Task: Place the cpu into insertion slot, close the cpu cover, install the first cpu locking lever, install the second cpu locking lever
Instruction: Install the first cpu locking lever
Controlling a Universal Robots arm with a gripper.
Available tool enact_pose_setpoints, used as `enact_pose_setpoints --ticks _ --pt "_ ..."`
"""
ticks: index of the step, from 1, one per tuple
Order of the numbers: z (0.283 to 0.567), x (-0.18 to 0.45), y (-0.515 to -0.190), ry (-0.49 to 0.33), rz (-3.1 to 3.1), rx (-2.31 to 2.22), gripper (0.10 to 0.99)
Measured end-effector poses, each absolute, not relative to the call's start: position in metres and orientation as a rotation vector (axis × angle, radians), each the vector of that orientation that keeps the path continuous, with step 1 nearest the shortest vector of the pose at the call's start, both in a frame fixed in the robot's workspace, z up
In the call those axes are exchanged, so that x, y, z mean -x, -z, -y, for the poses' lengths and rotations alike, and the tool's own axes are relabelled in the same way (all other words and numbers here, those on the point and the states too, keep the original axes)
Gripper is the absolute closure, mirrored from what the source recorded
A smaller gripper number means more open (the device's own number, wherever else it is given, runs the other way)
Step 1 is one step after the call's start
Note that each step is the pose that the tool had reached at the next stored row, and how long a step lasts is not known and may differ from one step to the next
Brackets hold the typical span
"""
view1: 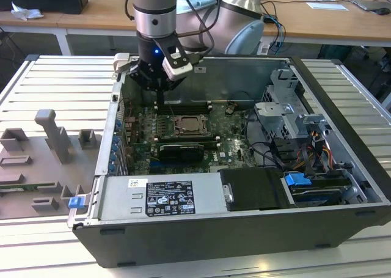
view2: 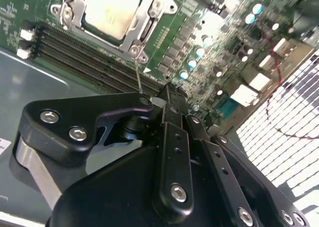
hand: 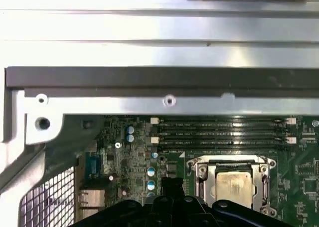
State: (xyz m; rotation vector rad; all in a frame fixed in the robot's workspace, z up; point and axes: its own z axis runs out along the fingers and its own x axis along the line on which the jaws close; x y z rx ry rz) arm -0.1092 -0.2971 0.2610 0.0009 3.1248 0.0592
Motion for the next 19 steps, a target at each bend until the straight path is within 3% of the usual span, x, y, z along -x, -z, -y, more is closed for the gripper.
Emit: enact_pose_setpoints --ticks 19 --pt "0.289 0.047 -0.250 -0.063 -3.125 -0.001 0.980"
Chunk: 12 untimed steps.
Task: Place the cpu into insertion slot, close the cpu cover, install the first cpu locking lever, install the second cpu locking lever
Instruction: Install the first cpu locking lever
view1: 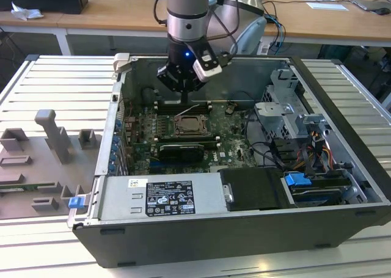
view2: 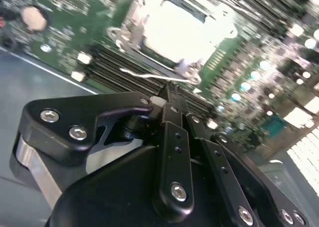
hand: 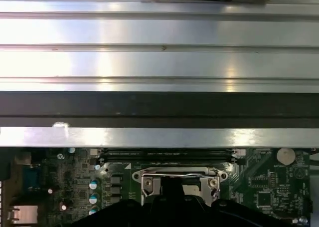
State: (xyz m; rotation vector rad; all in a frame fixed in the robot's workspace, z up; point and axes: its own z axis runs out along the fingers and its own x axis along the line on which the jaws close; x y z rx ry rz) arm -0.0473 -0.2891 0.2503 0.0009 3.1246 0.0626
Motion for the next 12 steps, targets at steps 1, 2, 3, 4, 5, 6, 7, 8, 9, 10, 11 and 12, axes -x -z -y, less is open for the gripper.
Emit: enact_pose_setpoints --ticks 1,2,3,4,5,6,7,8,9,10,11,12 --pt "0.289 0.046 -0.250 -0.073 -3.125 -0.001 0.980" --pt "0.289 0.046 -0.250 -0.105 -3.124 -0.001 0.980" --pt "0.289 0.045 -0.248 -0.113 -3.123 -0.001 0.980" --pt "0.289 0.045 -0.247 -0.112 -3.123 0.000 0.980" --pt "0.289 0.045 -0.246 -0.112 -3.123 0.004 0.980" --pt "0.289 0.044 -0.245 -0.113 -3.123 0.014 0.980" --pt "0.289 0.044 -0.244 -0.117 -3.123 0.019 0.980" --pt "0.289 0.041 -0.241 -0.133 -3.123 0.036 0.980" --pt "0.285 0.036 -0.235 -0.134 -3.123 0.062 0.980" --pt "0.284 0.034 -0.231 -0.134 -3.123 0.062 0.980" --pt "0.284 0.034 -0.230 -0.134 -3.123 0.062 0.980" --pt "0.284 0.034 -0.229 -0.134 -3.123 0.062 0.980"
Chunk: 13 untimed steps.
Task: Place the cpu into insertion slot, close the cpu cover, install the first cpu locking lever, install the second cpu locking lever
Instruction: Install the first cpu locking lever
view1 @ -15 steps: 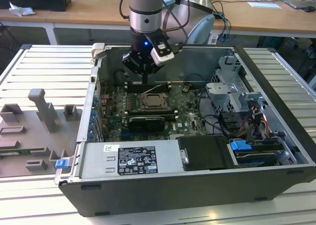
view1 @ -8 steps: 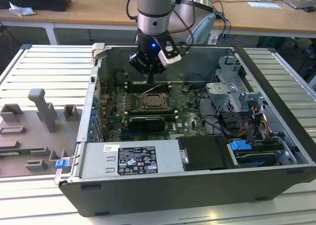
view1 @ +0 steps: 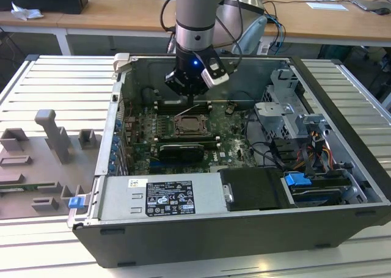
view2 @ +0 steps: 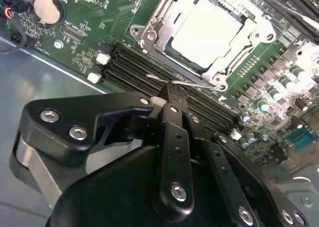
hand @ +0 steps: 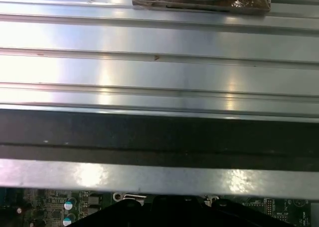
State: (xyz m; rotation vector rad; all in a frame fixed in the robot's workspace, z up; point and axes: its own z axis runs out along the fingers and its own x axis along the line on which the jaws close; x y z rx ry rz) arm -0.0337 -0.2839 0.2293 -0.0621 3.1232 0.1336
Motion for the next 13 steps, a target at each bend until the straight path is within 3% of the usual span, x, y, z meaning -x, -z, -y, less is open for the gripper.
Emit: enact_pose_setpoints --ticks 13 --pt "0.284 0.022 -0.217 -0.134 -3.123 0.062 0.980"
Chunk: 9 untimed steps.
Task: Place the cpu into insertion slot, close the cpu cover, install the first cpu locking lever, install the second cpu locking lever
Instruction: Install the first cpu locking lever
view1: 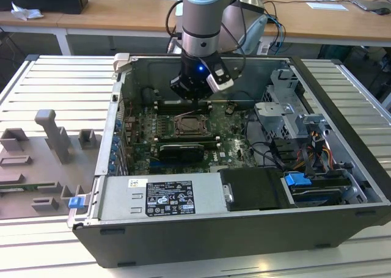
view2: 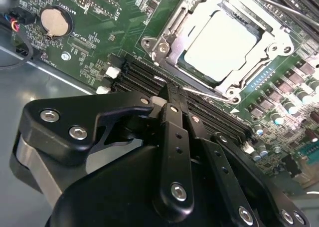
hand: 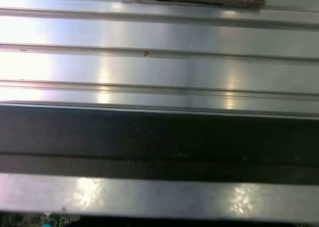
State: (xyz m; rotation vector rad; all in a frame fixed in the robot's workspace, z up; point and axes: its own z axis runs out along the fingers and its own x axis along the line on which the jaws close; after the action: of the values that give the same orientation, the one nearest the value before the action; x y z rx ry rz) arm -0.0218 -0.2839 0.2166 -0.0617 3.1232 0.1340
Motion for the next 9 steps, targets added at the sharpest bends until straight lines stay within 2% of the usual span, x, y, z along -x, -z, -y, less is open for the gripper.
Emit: enact_pose_setpoints --ticks 9 --pt "0.2839 0.0201 -0.2069 -0.133 -3.123 0.062 0.980"
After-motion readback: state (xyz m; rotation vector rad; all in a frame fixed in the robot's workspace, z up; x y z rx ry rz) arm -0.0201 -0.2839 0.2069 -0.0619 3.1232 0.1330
